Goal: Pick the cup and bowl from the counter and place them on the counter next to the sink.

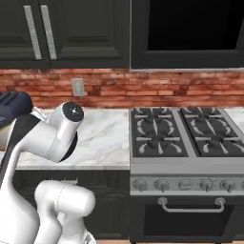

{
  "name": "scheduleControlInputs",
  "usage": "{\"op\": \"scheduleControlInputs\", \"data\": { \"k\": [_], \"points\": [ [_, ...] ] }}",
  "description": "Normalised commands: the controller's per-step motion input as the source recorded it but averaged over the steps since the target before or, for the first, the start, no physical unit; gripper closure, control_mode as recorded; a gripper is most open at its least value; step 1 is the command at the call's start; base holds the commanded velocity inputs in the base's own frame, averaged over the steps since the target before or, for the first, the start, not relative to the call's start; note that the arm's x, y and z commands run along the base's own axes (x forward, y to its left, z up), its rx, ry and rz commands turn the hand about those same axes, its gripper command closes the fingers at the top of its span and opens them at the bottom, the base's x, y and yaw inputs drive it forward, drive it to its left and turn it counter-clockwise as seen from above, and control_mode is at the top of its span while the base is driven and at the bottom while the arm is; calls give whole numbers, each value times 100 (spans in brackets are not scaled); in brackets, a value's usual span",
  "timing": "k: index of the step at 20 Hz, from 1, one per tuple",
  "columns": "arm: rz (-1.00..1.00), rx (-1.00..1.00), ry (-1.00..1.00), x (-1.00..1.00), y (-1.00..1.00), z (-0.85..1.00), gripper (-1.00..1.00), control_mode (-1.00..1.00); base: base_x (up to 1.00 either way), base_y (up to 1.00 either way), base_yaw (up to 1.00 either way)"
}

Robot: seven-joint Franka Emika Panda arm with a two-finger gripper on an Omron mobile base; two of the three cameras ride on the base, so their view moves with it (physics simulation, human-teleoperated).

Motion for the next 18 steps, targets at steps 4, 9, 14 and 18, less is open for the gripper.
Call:
{"op": "scheduleControlInputs", "data": {
  "k": [4, 9, 14, 18],
  "points": [
    [0, 0, 0, 0, 0, 0, 100, 100, -100, 2, 0],
    [0, 0, 0, 0, 0, 0, 100, 100, -50, 1, 24],
    [0, 0, 0, 0, 0, 0, 100, 100, 0, -1, 74],
    [0, 0, 0, 0, 0, 0, 100, 100, 3, 2, 95]
  ]
}}
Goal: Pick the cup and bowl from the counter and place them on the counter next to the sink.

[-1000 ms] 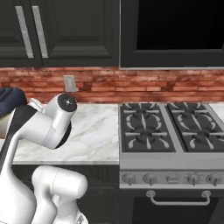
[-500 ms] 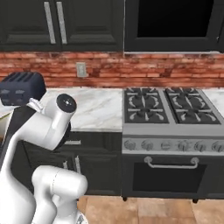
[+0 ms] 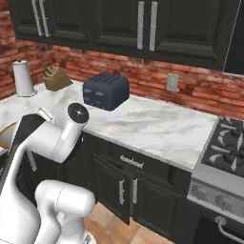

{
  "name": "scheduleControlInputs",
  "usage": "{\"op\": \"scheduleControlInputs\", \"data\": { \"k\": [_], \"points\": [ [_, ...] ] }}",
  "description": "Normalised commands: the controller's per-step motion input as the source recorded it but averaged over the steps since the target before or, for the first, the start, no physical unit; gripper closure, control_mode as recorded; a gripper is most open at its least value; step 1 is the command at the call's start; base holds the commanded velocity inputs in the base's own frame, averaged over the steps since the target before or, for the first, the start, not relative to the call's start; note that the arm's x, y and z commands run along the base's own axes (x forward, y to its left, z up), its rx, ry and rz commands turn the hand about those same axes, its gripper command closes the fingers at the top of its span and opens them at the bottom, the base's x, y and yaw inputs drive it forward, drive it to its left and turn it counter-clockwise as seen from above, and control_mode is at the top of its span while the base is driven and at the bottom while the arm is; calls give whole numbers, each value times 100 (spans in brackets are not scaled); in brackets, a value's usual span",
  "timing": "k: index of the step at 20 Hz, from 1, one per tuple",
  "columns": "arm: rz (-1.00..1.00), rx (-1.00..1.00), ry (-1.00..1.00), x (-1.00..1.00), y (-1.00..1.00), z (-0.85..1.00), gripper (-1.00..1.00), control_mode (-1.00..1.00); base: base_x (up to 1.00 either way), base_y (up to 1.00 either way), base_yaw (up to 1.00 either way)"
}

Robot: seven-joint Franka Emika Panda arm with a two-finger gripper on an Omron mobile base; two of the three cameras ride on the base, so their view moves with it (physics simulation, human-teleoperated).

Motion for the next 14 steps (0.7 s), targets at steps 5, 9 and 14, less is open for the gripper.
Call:
{"op": "scheduleControlInputs", "data": {
  "k": [5, 9, 14],
  "points": [
    [0, 0, 0, 0, 0, 0, 100, 100, 0, 0, 100],
    [0, 0, 0, 0, 0, 0, 100, 100, 0, 0, 100],
    [0, 0, 0, 0, 0, 0, 100, 100, 0, 0, 100]
  ]
}}
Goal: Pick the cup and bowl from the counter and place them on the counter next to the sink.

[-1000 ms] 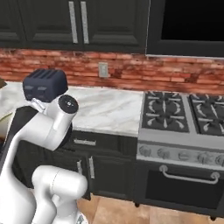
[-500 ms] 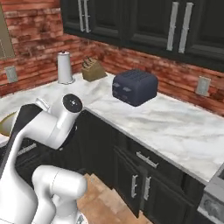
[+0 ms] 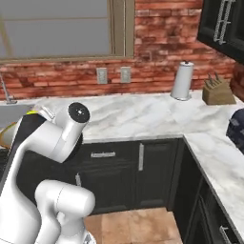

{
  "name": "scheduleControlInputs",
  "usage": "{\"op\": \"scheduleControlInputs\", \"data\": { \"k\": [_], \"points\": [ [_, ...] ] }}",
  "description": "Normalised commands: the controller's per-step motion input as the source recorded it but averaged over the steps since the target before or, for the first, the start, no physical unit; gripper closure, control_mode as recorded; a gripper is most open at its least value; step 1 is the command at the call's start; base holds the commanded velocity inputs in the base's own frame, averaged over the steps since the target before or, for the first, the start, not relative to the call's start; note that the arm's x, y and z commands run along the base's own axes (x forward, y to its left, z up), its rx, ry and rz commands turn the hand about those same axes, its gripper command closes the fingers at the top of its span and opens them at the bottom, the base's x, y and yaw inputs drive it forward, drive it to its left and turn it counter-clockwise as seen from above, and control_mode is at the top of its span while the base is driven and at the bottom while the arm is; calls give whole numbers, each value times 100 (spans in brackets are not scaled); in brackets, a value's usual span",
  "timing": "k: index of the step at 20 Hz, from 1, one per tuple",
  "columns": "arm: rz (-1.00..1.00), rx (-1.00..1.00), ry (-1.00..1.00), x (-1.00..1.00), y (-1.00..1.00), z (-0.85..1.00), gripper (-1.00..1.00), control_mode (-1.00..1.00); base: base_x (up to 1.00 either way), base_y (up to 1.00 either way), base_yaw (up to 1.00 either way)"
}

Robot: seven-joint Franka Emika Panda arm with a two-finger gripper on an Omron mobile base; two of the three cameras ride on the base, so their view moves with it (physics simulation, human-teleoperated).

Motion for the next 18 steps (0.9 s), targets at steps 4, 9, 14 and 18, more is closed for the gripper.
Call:
{"op": "scheduleControlInputs", "data": {
  "k": [4, 9, 14, 18],
  "points": [
    [0, 0, 0, 0, 0, 0, 100, 100, 1, 20, 81],
    [0, 0, 0, 0, 0, 0, 100, 100, 4, 100, 18],
    [0, 0, 0, 0, 0, 0, 100, 100, 23, 100, 3],
    [0, 0, 0, 0, 0, 0, 100, 100, 50, 86, -8]
  ]
}}
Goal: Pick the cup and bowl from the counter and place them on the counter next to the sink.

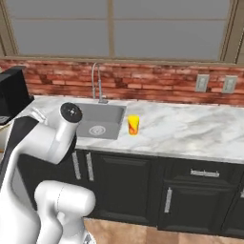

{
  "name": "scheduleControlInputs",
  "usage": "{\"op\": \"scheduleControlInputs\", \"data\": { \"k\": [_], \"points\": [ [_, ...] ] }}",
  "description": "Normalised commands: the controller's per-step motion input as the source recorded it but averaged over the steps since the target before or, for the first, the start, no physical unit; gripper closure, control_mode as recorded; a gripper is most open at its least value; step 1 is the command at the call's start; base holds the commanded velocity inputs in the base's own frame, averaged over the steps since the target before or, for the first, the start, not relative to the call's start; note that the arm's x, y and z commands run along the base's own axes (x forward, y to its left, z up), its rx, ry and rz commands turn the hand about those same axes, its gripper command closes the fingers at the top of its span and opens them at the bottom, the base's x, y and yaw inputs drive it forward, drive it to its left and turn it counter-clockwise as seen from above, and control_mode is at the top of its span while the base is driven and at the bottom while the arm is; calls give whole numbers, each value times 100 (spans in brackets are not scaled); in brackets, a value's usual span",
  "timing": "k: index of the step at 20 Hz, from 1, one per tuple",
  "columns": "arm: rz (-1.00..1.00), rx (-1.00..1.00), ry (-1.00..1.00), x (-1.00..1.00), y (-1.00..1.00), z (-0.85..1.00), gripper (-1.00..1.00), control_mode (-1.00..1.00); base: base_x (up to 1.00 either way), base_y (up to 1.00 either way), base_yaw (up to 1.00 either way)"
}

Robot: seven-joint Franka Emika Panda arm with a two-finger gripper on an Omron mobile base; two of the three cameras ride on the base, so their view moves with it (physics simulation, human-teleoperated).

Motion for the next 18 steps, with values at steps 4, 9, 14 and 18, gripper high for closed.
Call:
{"op": "scheduleControlInputs", "data": {
  "k": [4, 9, 14, 18],
  "points": [
    [0, 0, 0, 0, 0, 0, 100, 100, 71, 79, -18],
    [0, 0, 0, 0, 0, 0, 100, 100, 75, 67, -22],
    [0, 0, 0, 0, 0, 0, 100, 100, 35, 22, -6],
    [0, 0, 0, 0, 0, 0, 100, 100, 0, 0, 0]
  ]
}}
